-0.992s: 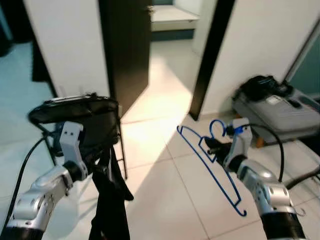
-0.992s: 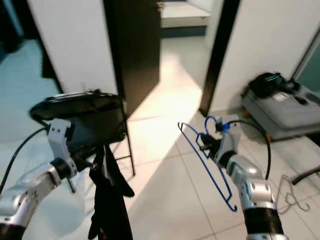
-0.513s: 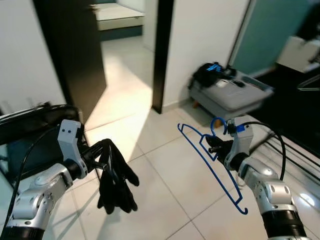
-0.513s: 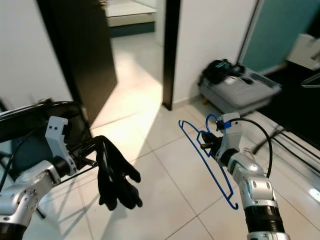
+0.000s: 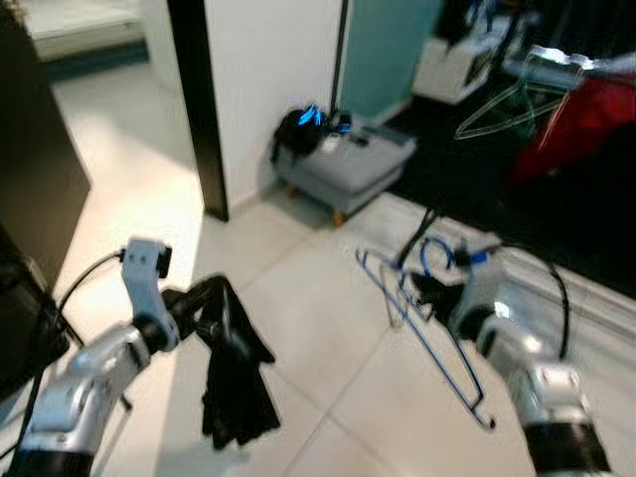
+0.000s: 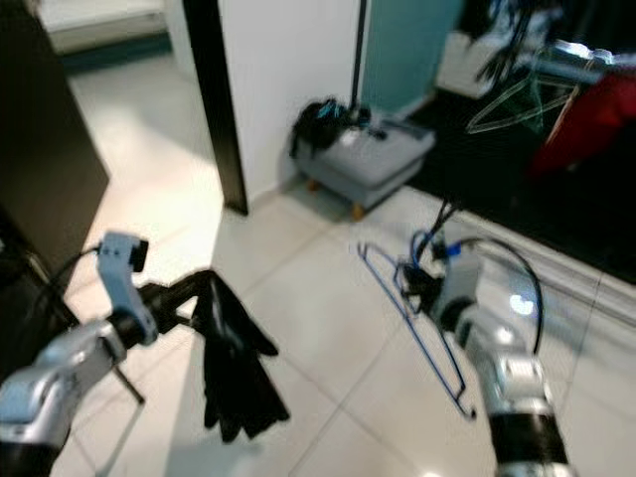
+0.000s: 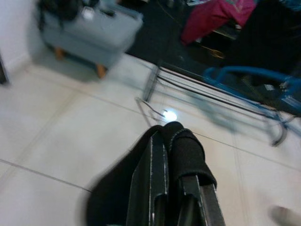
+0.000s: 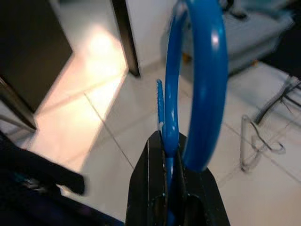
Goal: Hang hanger
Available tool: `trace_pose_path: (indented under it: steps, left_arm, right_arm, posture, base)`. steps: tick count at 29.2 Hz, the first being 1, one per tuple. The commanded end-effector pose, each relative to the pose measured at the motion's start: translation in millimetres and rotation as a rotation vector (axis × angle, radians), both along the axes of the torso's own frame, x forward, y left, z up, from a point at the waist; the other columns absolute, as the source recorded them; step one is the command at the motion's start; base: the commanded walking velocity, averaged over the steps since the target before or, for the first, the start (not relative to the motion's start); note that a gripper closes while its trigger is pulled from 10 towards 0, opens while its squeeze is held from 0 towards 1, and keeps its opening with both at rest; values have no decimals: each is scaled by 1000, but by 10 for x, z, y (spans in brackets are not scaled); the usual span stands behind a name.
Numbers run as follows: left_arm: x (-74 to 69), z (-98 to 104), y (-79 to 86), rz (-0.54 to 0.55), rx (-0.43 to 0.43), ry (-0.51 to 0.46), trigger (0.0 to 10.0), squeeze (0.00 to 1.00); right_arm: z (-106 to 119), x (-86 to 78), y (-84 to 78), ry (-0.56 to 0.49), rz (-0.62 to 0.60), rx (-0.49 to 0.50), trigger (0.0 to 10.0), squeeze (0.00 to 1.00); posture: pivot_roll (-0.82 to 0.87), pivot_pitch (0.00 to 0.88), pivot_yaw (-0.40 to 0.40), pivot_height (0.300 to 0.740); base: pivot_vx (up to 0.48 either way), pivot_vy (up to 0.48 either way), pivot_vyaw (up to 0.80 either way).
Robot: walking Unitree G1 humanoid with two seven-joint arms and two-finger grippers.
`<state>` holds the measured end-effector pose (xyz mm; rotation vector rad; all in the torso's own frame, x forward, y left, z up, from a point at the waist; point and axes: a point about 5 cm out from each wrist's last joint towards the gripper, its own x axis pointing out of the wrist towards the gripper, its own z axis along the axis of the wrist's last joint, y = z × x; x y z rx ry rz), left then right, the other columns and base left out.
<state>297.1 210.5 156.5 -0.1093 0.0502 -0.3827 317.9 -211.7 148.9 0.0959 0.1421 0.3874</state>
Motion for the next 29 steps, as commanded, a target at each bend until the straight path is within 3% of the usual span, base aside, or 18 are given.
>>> trace_pose_path:
  steps: [1, 2, 3, 6, 9, 10, 13, 14, 15, 17, 20, 29]
  left_arm:
    - [-4, 70, 81, 44, 50, -43, 10000, 0]
    - [21, 126, 123, 86, 106, -71, 10000, 0]
    - [21, 126, 123, 86, 106, -71, 10000, 0]
    - [181, 522, 344, 271, 293, -181, 10000, 0]
    - [229, 751, 412, 320, 319, -237, 10000, 0]
    - [244, 881, 412, 323, 328, -275, 10000, 0]
    - [253, 1003, 390, 316, 333, -314, 10000, 0]
    - [257, 1127, 320, 281, 339, -365, 10000, 0]
    - [257, 1127, 320, 281, 339, -365, 10000, 0]
    - [247, 1279, 144, 187, 353, -441, 10000, 0]
    - [233, 1346, -28, 104, 414, -493, 10000, 0]
    - [253, 1335, -91, 103, 499, -506, 10000, 0]
  right_arm:
    - [7, -27, 75, 2, 62, 29, 10000, 0]
    - [48, -66, 94, -13, 115, 33, 10000, 0]
    - [48, -66, 94, -13, 115, 33, 10000, 0]
    - [193, -290, 139, -32, 340, -5, 10000, 0]
    - [236, -408, 135, -20, 441, -39, 10000, 0]
    - [269, -481, 114, -13, 494, -55, 10000, 0]
    - [310, -547, 88, -9, 539, -64, 10000, 0]
    - [379, -616, 72, -12, 592, -63, 10000, 0]
    - [379, -616, 72, -12, 592, -63, 10000, 0]
    - [528, -701, 101, -46, 674, -58, 10000, 0]
    - [775, -699, 260, -151, 740, 33, 10000, 0]
    - [1027, -746, 421, -244, 854, 117, 10000, 0]
  posture:
    - [21, 44, -17, 740]
    - [21, 44, -17, 740]
    - [21, 44, -17, 740]
    - [20, 40, -16, 740]
    - [17, 38, -10, 740]
    - [12, 35, -4, 740]
    - [12, 33, -1, 740]
    - [7, 25, 6, 740]
    - [7, 25, 6, 740]
    - [3, 19, 9, 740]
    - [2, 12, 11, 740]
    - [8, 2, 5, 740]
  base:
    - [0, 0, 0]
    - [0, 0, 0]
    - [0, 0, 0]
    - [0, 0, 0]
    - [0, 0, 0]
    - [0, 0, 0]
    - [0, 0, 0]
    - [0, 0, 0]
    - [0, 0, 0]
    - [0, 0, 0]
    - [0, 0, 0]
    - [0, 0, 0]
